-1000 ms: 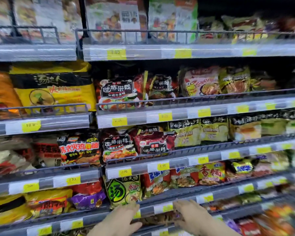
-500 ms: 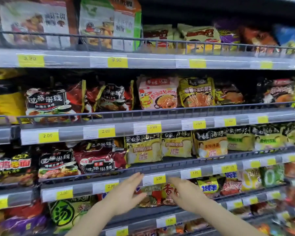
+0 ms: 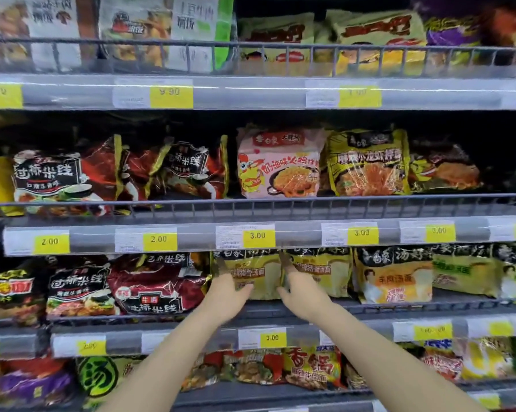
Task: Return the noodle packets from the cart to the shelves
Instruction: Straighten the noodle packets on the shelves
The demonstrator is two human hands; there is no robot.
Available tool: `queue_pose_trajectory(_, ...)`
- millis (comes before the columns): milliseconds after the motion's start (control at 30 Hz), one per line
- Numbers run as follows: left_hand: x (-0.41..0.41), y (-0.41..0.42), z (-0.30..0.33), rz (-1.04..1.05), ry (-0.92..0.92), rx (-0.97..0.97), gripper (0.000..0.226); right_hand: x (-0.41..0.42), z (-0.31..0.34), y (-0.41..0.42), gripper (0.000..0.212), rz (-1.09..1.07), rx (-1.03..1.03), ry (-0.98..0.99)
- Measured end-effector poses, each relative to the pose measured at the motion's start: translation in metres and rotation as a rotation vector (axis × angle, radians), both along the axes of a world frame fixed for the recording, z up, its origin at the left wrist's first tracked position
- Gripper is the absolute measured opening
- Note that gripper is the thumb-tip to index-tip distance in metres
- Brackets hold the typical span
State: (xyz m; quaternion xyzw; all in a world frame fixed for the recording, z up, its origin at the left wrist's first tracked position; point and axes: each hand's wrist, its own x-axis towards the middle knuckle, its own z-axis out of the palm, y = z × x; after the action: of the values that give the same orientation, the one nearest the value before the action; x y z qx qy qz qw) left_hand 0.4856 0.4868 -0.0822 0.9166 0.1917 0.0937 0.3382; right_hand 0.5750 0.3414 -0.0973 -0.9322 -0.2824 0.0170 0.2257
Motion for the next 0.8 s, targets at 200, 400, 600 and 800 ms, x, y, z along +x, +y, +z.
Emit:
queue_pose_trajectory(200, 0.017, 0.011, -0.011, 0.087, 0.061, -0.062, 0.029, 0.015, -0.012, 0.01, 0.081, 0.062, 0.104, 0.109)
queue_pose_trajectory(400, 0.016, 0.004, -0.016, 0.021, 0.052, -0.049, 0.03, 0.022, -0.014, 0.009, 0.077, 0.092, 0.126, 0.087)
queue_pose_trajectory(600, 0.017, 0.015, -0.019, 0.045, 0.101, 0.23, 0.082, 0.021, 0.0, 0.012, 0.069, -0.004, -0.05, -0.031)
queue_pose_trajectory(800, 0.035, 0.011, -0.017, -0.018, 0.129, 0.482, 0.084, 0.027, 0.003, 0.04, 0.058, -0.039, -0.136, -0.02)
